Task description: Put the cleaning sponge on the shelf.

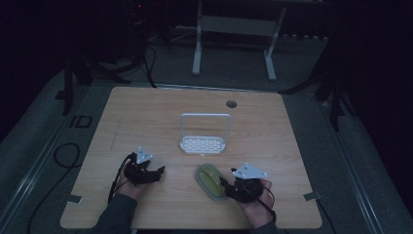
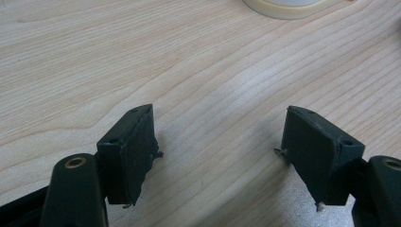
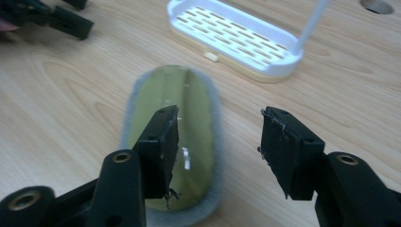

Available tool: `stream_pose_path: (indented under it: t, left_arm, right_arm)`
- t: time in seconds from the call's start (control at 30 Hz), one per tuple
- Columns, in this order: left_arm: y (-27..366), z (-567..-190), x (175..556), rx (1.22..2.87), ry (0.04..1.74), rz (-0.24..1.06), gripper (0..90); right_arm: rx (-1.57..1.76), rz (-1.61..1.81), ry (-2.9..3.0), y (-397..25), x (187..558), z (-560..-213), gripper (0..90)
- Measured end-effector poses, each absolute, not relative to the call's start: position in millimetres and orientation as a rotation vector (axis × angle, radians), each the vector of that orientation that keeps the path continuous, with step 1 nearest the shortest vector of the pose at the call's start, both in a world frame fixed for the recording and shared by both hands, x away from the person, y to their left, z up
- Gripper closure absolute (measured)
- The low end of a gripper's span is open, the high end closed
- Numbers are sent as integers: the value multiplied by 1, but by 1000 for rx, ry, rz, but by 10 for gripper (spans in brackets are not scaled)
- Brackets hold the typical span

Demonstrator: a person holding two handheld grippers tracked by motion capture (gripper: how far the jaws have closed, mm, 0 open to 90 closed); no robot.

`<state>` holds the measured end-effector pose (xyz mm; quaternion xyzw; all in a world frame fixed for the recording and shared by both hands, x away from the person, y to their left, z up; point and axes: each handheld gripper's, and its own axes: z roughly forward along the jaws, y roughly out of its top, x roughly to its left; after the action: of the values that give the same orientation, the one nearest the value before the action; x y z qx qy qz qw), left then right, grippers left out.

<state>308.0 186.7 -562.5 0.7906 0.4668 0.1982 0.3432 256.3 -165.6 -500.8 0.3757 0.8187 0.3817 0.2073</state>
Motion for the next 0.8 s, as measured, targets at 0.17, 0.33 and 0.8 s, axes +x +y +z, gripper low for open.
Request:
stream_pose_path:
  t: [0.17, 0.33, 0.8]
  left_arm:
    - [187, -563, 308, 2055, 1213, 515, 270]
    - [187, -563, 308, 2055, 1213, 515, 270]
    - [187, -563, 308, 2055, 1213, 515, 270]
  right_arm:
    - [1011, 1050, 2314, -152, 251, -504, 426]
    - [1003, 1035, 2334, -148, 248, -508, 414]
    - [943, 1067, 2353, -148, 238, -506, 547]
